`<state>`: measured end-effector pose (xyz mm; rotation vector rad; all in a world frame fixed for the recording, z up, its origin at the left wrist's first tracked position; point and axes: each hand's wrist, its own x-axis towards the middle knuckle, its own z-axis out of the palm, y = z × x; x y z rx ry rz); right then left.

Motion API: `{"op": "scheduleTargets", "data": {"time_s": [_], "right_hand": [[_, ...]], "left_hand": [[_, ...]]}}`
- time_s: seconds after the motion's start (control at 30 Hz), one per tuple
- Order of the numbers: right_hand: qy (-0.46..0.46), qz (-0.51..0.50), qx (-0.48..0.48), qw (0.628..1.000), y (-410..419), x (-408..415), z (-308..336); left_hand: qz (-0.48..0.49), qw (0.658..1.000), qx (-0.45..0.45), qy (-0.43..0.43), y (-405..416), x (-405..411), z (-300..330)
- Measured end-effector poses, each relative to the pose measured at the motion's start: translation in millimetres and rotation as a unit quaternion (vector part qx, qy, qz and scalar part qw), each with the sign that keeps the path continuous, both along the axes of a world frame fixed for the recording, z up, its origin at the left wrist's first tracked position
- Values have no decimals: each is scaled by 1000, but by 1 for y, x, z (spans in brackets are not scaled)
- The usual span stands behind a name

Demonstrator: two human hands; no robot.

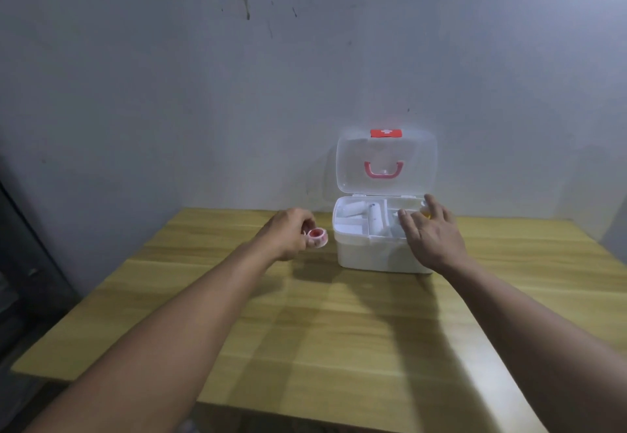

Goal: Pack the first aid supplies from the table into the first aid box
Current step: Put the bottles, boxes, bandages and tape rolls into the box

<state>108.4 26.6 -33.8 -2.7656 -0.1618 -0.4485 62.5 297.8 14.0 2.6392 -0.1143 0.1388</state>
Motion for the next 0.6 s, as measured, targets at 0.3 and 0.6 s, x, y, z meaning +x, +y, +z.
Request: {"op": "scheduleTargets", "data": {"time_s": [0.3,0.6], "right_hand": [[6,-1,37,999,1,-9,5],[4,-3,40,999,0,-2,0]], "left_hand": [[-51,998,46,-1,-58,43,28],[-78,987,136,11,-77,60,19]]}}
